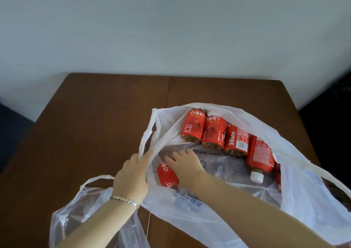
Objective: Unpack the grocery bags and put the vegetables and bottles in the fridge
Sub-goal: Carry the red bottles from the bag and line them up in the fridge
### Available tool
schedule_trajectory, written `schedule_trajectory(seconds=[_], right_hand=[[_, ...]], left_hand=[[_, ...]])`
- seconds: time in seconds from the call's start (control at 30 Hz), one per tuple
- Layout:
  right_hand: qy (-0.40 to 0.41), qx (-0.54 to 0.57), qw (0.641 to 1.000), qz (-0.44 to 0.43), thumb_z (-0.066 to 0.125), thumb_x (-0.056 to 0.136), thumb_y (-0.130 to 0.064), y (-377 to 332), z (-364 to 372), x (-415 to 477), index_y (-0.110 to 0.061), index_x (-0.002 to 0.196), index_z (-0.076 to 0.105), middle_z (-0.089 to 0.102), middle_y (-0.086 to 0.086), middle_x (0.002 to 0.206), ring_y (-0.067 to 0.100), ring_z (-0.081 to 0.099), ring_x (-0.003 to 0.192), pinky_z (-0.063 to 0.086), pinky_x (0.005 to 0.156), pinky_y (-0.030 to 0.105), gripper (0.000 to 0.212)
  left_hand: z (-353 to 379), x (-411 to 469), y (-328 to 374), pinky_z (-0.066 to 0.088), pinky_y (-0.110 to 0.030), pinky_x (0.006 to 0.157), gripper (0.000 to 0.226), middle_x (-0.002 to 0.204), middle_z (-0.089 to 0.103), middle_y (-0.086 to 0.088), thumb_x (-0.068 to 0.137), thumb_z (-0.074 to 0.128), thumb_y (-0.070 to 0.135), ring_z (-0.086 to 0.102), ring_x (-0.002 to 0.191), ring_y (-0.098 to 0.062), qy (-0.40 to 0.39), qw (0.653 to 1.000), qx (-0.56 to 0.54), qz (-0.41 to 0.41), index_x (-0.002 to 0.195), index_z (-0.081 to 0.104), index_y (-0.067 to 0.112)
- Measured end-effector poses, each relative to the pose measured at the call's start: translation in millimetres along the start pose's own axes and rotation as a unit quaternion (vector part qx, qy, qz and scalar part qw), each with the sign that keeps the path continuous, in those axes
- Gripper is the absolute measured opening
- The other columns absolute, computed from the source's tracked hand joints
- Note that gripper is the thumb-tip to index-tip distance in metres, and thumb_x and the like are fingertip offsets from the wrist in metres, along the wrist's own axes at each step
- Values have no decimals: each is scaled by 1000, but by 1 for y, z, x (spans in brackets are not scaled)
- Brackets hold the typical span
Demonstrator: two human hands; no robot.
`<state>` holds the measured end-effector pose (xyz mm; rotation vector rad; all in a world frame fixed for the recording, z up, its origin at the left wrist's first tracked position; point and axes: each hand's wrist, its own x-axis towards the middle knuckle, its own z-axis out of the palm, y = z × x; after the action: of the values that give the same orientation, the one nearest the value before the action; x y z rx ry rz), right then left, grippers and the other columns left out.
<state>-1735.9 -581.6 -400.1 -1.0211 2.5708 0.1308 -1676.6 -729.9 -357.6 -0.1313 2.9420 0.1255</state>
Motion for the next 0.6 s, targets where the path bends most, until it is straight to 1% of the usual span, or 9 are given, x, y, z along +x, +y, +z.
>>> schedule_trajectory(seconds=[0.07,0.13,0.17,0.23,0.3,0.33,0.43,0.5,0.6], right_hand=[[-4,119,988,94,75,70,-46,14,10,-21,-23,141,28,43,4,136,27,42,125,32,104,40,88],[16,238,956,168,78,65,-46,29,18,-46,-29,139,32,46,-2,135,22,45,123,37,103,38,89],[31,301,933,194,80,62,-44,35,20,-58,-33,136,34,48,-6,132,18,47,120,39,103,36,88],[67,411,884,211,84,58,-39,44,22,-81,-40,128,38,51,-13,125,9,50,112,42,101,31,83],[103,475,851,198,87,57,-32,47,21,-101,-46,119,36,50,-19,117,2,49,107,43,100,27,81],[116,495,840,190,87,56,-30,47,19,-109,-46,116,36,50,-21,115,1,50,106,45,99,27,81],[129,505,838,163,87,55,-38,40,9,-127,-49,115,36,50,-26,115,-1,53,105,47,91,16,80],[118,502,842,157,86,56,-44,35,5,-135,-54,111,35,49,-31,112,-5,53,104,46,85,9,75],[29,473,866,156,85,60,-40,39,8,-140,-53,118,34,49,-26,119,2,52,109,46,95,19,78]], left_hand=[[-5,0,6,48,-37,92,80,133,47,-13,71,76,8,51,115,-29,20,998,52,1,139,39,25],[-3,1,11,47,-52,89,86,127,51,-22,42,89,0,49,115,-40,107,992,27,60,121,59,15],[-1,0,16,44,-54,89,77,127,50,-20,44,88,0,45,116,-38,159,980,-10,121,115,61,15],[-6,-4,34,42,-46,92,48,126,45,-12,67,75,5,42,118,-29,220,940,-112,237,108,56,20],[-14,-8,55,49,-29,87,28,120,51,-4,81,58,20,52,110,-19,191,918,-186,295,107,52,24],[-16,-10,64,52,-21,81,28,115,56,-1,83,51,30,58,103,-15,148,919,-198,307,111,50,25],[-18,-12,85,53,-16,68,43,98,67,3,89,37,56,65,84,-10,68,930,-175,316,119,46,27],[-17,-9,96,53,-20,59,41,78,66,4,89,37,55,63,67,-9,105,926,-139,335,100,57,21],[-16,-8,108,46,-17,38,35,55,56,5,78,44,46,54,44,-10,108,922,-114,355,69,60,16]])
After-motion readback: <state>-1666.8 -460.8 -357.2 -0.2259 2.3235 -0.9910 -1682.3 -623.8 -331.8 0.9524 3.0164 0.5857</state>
